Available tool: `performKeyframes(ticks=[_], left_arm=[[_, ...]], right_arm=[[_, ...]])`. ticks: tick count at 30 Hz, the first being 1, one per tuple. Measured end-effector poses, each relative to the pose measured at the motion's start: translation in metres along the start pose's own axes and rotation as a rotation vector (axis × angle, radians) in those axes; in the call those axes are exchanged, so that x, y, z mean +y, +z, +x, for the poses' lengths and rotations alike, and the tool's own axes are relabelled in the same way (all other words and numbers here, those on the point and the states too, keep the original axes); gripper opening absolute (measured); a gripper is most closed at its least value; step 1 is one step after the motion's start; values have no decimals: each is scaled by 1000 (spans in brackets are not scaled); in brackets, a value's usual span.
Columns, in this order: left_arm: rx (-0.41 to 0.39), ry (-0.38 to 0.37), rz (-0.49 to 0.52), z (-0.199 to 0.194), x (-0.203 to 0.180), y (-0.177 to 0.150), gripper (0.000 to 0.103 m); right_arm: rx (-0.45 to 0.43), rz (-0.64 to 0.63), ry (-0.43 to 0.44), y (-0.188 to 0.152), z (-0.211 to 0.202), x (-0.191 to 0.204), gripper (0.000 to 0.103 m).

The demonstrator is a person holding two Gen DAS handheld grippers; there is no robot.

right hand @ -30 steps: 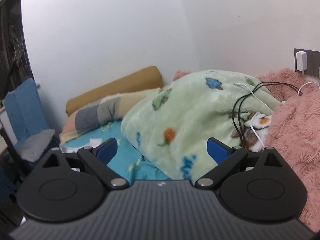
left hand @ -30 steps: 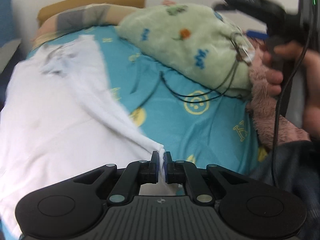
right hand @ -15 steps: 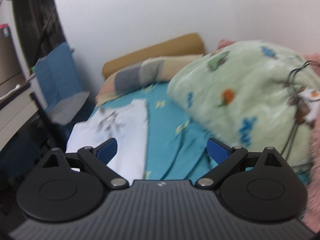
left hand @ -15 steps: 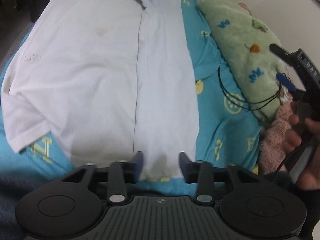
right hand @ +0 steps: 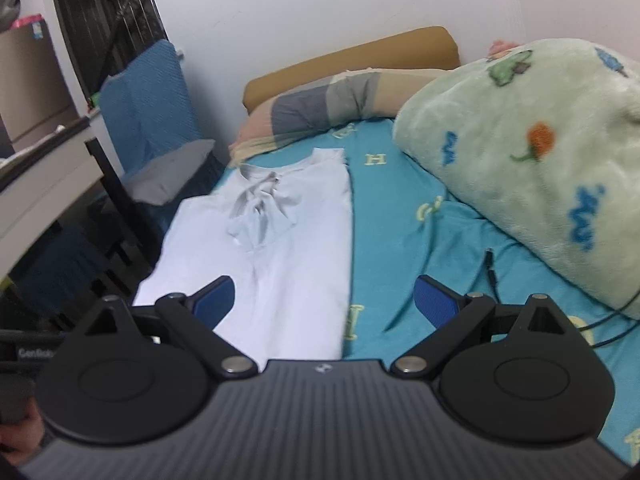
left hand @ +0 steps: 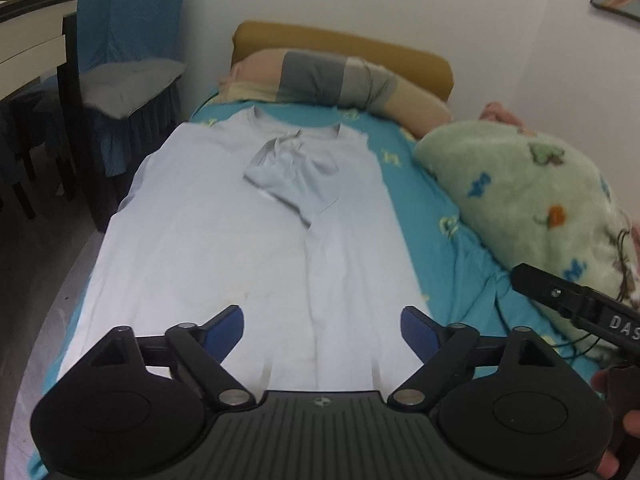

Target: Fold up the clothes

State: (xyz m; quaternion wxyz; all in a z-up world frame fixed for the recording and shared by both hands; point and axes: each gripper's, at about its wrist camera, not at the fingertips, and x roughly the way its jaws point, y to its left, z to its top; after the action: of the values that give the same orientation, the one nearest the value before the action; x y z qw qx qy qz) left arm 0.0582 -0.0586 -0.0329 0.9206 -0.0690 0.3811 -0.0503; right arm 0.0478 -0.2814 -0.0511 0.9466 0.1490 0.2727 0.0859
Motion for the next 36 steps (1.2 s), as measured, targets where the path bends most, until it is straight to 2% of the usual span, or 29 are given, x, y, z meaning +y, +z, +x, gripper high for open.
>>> performKeyframes(ticks=[2,8,10,14,18,23,27,31,34,36], left_arm=[[-31,-11,8,-1,-5,-4,103],[-117,39,70,-18,1,-13,103],[-119,42,60,-24,10,-11,103],[-107,20,9,-33,33,-7,103],[-116,36,1,-38,55,-5,103],[-133,68,-12,-36,91,-6,103],[-100,86,-99,-20,135,-9,103],[-124,184,-193,-1,178,-12,103],[-105,259,-297,16,215,-15,102],[-114,393,-353,23,238,-17,100]], right_arm=[[-33,-19,-16,1,3,1,98],[-28,-47,-31,1,18,2,98],[-19,-73,-38,-2,20,7,98],[16,-125,-19,-5,29,20,98],[105,-191,25,6,63,50,98],[185,-439,94,20,135,138,98],[257,-574,159,26,212,223,98],[318,-749,188,15,292,306,98],[427,-809,218,-6,350,355,97],[462,-855,242,-22,382,382,97]])
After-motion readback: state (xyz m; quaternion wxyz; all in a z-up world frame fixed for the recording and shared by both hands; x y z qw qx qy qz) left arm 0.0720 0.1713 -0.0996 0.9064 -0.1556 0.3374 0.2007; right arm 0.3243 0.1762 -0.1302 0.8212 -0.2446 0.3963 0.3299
